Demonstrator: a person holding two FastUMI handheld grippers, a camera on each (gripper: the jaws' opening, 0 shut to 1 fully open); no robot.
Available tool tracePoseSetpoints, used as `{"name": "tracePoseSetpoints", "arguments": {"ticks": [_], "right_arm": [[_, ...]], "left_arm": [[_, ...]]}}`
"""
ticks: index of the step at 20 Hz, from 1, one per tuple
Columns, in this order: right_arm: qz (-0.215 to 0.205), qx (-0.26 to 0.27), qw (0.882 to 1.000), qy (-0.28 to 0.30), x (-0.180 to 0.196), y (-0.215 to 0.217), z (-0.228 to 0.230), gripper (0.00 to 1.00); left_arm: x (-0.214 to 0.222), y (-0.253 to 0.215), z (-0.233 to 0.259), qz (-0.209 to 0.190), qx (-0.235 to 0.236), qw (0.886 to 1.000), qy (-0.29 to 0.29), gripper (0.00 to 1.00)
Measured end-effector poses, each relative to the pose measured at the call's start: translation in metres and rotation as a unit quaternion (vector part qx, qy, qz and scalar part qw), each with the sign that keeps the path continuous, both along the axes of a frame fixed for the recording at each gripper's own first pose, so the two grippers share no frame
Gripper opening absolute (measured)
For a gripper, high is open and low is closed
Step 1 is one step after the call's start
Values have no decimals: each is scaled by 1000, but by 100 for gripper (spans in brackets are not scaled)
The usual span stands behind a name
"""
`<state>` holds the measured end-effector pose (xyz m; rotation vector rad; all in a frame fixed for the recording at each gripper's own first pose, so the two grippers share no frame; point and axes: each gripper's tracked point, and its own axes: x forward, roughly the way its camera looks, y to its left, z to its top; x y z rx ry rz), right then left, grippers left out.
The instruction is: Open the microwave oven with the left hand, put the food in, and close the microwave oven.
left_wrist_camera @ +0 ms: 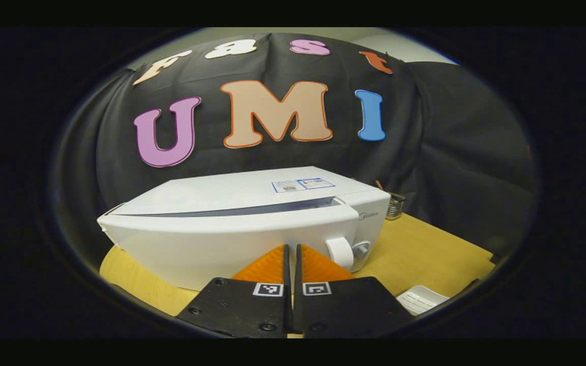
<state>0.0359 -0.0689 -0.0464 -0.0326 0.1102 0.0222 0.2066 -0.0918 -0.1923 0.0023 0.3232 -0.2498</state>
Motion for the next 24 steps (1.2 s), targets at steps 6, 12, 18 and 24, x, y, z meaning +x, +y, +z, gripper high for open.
{"name": "tracePoseSetpoints", "arguments": {"ticks": [6,12,18,24], "right_arm": [[-5,1,1000,4,6,0,-2,95],[1,4,1000,8,13,9,-8,95],[-2,-1,1000,8,11,4,-8,95],[-16,2,1000,9,8,-8,-8,94]], "left_arm": [[11,-5,1,6,-21,1000,3,0],[13,-12,-2,3,-28,1000,2,0],[22,-9,-6,11,-34,999,13,0],[12,1,24,21,-24,999,-25,0]]}}
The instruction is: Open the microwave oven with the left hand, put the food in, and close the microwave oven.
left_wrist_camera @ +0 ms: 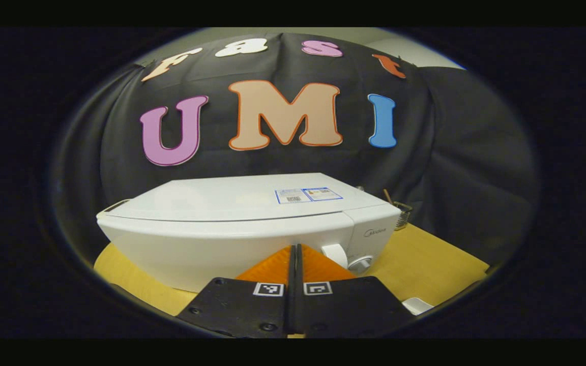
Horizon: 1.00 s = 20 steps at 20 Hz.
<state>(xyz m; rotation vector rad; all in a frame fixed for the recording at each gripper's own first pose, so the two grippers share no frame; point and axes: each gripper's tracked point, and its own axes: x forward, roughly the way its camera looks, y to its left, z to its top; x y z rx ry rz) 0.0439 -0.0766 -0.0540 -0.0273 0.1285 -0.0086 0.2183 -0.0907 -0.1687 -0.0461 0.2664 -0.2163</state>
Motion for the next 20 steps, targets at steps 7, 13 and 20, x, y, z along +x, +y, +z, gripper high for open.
{"name": "tracePoseSetpoints", "arguments": {"ticks": [7,13,20], "right_arm": [[-3,15,1000,-1,6,4,-1,95],[12,20,1000,-1,14,22,8,95],[42,14,999,-1,18,52,25,95]], "left_arm": [[-66,34,84,7,-30,997,-76,0],[-109,66,145,28,-30,993,-108,0],[-152,98,181,58,-5,991,-122,26]]}}
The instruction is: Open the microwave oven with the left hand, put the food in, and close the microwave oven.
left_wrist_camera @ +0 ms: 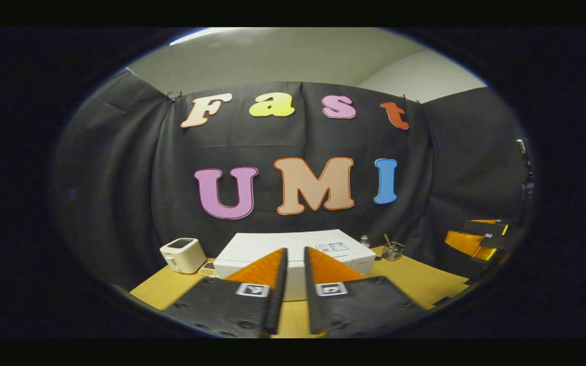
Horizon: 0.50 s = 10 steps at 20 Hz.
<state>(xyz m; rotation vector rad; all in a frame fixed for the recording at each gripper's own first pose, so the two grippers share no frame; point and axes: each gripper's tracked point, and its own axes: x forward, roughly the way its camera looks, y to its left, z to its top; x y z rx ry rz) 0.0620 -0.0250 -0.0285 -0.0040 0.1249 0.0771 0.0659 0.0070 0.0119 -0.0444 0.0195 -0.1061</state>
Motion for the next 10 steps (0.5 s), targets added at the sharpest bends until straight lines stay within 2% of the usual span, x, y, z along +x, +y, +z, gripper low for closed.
{"name": "tracePoseSetpoints", "arguments": {"ticks": [3,5,10], "right_arm": [[14,0,1000,-4,-1,13,5,95],[21,-3,1000,-5,-4,19,8,95],[23,-5,1000,-3,-11,25,9,95]], "left_arm": [[-8,9,-3,18,3,1000,6,94],[-14,12,-5,26,-4,1000,10,98],[-22,12,-11,25,-2,999,21,98]]}}
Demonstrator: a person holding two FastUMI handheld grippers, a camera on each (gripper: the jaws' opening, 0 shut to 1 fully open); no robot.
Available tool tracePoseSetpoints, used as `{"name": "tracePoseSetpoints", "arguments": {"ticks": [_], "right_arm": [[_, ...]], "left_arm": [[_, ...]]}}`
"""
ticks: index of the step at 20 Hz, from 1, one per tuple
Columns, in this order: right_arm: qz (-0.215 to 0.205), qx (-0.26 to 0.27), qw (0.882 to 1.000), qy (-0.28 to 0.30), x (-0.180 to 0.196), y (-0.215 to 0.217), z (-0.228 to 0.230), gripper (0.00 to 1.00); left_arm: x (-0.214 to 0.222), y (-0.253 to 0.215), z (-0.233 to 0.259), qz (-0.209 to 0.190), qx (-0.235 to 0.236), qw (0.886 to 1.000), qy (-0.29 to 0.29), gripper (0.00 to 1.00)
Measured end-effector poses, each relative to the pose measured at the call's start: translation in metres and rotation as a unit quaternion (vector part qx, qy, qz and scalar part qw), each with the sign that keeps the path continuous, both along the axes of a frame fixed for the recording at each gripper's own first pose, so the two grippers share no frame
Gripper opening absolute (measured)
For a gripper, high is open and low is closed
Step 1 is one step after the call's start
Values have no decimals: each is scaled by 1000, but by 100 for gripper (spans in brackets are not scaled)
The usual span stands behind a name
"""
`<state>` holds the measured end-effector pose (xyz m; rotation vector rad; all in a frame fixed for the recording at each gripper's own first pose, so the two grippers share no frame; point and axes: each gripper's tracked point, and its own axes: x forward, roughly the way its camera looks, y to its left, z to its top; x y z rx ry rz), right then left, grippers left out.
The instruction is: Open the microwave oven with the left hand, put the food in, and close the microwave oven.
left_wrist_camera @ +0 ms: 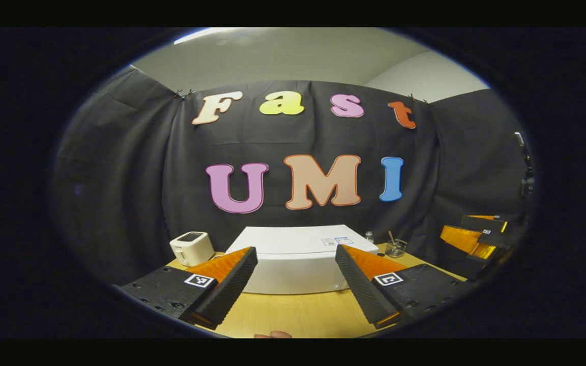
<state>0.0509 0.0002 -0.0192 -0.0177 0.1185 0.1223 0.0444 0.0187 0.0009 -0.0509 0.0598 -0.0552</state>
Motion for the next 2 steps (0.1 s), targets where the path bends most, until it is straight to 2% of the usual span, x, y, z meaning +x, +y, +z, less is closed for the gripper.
{"name": "tracePoseSetpoints", "arguments": {"ticks": [2], "right_arm": [[-2,-4,1000,3,-3,-1,-2,95]], "left_arm": [[-3,-1,0,-3,-1,1000,0,99]]}}
